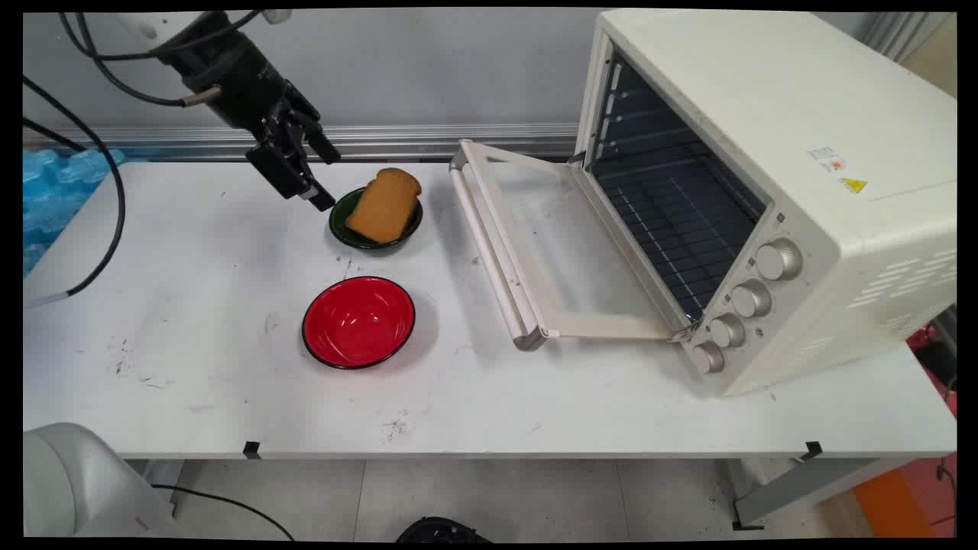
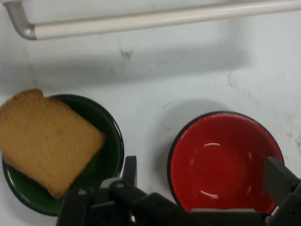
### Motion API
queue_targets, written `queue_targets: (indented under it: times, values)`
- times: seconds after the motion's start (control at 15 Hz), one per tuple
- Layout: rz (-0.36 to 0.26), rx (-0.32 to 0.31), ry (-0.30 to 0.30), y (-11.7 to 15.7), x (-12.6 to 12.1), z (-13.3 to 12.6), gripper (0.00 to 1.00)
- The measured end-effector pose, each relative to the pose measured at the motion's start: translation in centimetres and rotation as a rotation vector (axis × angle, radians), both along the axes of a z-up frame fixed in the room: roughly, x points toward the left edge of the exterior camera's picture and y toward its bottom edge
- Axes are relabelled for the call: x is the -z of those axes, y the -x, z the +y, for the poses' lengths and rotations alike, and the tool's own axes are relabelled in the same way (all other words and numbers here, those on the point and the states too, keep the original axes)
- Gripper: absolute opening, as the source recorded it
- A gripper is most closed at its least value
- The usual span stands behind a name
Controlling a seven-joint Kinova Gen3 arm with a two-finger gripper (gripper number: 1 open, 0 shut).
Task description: Close the oven
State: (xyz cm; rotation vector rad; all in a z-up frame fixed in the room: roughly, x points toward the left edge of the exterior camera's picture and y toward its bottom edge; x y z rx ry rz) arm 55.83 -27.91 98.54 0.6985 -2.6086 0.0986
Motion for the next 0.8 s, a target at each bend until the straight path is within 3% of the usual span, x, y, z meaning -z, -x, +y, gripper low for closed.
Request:
queue_targets:
  times: [0.4, 0.47, 0.8]
  values:
    - [0.035, -0.011, 0.015, 0.4, 1.8, -0.1, 1.00]
    - [0.041, -0.013, 0.015, 0.4, 2.1, -0.1, 0.00]
    - [0.080, -0.025, 0.013, 0.7, 5.5, 0.2, 0.00]
